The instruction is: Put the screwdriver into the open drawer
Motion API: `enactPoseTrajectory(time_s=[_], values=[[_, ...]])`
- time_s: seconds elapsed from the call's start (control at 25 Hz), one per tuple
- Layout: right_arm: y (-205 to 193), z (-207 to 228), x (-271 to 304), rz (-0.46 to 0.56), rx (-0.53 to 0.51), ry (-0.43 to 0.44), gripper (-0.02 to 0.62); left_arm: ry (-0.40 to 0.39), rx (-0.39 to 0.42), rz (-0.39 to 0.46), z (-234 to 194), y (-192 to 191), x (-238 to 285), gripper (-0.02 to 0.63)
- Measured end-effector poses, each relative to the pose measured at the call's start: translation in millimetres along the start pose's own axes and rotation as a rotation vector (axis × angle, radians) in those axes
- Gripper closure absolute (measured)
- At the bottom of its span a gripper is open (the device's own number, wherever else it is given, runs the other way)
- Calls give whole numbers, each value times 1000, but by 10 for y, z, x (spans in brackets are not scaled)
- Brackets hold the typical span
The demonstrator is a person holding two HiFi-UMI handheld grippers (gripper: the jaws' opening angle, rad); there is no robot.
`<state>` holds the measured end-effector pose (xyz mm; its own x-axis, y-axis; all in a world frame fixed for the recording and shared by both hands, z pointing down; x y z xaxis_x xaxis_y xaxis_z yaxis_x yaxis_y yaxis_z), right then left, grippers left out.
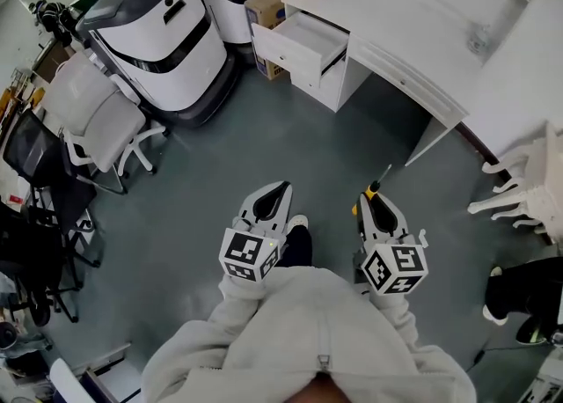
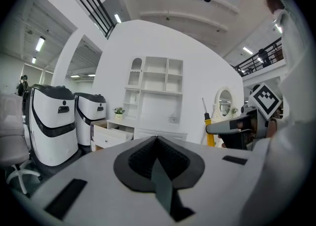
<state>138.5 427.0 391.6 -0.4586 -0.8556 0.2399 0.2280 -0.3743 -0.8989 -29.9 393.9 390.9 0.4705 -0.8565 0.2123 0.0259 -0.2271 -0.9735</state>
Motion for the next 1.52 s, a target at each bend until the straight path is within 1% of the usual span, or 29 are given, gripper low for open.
enactPoseTrajectory(time_s=[0.16,0.36,0.56,0.76,0.92,1.16,1.52], values=[[284,142,355,16,-16,-13,506,-27,11,27,-163,248,412,590],[551,253,861,35,-30,3,506,-32,26,59,-461,484,853,591],[714,291,1308,49,-44,12,506,-34,36,77,-781,624,1208,591],[771,389,1626,49,-39,-1,506,-46,37,74,-993,643,1479,591],[790,414,1834,41,-38,-1,506,-43,34,71,-1150,644,1597,591],[786,374,2056,26,-32,5,506,-22,19,57,-1375,604,1644,591],[672,374,2020,-15,-10,-22,506,-15,-24,14,-1453,426,1509,591]])
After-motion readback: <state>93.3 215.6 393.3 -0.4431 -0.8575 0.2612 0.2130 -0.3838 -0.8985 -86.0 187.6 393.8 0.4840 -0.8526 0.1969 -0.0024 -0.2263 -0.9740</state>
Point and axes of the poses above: the fingertips, and each gripper's own axes: x forward along the fingers, z to its right, y out of its top, the point moved 1 cm from there along -x, backward along the fingers, and after that the axes turned 10 degrees about y, right-handed, at the moved point
